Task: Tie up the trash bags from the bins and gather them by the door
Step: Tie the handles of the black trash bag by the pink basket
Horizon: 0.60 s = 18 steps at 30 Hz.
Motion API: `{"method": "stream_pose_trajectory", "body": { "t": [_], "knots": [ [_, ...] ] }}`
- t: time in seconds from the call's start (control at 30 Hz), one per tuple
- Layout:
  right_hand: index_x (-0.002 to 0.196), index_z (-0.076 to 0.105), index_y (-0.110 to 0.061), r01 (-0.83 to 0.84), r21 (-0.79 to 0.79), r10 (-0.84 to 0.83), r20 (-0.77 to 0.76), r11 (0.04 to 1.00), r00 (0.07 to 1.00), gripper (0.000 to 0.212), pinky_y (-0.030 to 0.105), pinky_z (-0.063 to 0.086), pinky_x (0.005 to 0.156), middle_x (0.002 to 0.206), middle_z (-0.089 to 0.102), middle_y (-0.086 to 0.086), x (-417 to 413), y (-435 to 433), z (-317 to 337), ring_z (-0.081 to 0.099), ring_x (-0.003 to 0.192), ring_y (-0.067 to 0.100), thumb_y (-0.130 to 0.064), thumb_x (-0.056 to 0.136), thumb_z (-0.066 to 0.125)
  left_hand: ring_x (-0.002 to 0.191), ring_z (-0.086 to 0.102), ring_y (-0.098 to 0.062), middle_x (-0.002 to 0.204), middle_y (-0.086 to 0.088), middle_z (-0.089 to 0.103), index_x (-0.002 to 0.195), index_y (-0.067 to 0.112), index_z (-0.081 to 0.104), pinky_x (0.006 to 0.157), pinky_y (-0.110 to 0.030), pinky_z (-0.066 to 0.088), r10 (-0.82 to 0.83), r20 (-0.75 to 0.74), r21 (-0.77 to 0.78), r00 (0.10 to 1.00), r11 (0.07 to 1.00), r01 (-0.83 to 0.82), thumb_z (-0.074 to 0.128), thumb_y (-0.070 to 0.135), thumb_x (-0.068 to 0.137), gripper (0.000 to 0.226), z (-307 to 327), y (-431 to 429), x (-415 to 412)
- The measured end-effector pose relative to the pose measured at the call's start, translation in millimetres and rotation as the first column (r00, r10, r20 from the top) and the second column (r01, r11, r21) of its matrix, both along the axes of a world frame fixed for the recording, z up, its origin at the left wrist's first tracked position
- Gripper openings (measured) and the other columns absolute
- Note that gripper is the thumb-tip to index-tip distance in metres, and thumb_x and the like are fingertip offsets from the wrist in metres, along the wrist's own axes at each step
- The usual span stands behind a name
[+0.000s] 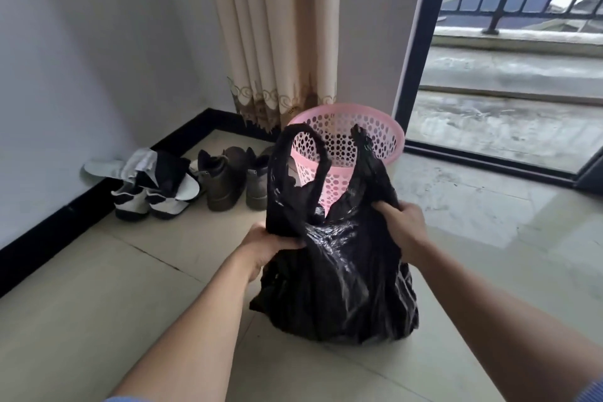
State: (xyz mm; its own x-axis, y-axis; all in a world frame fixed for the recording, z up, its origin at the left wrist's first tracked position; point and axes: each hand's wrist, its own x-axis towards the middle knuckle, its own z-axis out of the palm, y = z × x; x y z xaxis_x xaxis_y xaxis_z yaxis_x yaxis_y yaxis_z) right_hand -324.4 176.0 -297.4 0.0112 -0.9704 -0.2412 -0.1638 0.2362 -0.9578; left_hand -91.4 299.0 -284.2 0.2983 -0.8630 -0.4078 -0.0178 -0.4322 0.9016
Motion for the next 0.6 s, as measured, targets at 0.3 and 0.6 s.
{"method": "stream_pose_trajectory", "body": {
  "t": [0.3,0.6],
  "knots": [
    [0.112,0.069,-0.019,-0.477,0.151,0.419,0.302,0.866,0.857,0.042,0.029,0.059,0.080,0.105,0.076,0.004,-3,10,6,0.072,0.098,0.021,-0.041,0.077,0.077,0.089,0.069,-0.033,0.095,-0.015,0.073,0.105,0.005,0.066,0.080,-0.042,0.058,0.451,-0.240,-0.018,0.860,0.883,-0.468,0.056,0.007,0.083,0.024,3,-9,-10],
    [0.112,0.068,-0.007,-0.583,0.250,0.609,-0.038,0.773,0.792,0.036,0.038,0.053,0.094,0.103,0.074,0.008,13,20,10,0.070,0.097,0.025,-0.014,0.078,0.078,0.074,0.068,-0.033,0.082,-0.018,0.070,0.091,0.001,0.065,0.068,-0.042,0.058,0.413,-0.209,0.078,0.887,0.911,-0.406,0.055,-0.003,0.080,0.015,-2,4,-7]
  ]
}}
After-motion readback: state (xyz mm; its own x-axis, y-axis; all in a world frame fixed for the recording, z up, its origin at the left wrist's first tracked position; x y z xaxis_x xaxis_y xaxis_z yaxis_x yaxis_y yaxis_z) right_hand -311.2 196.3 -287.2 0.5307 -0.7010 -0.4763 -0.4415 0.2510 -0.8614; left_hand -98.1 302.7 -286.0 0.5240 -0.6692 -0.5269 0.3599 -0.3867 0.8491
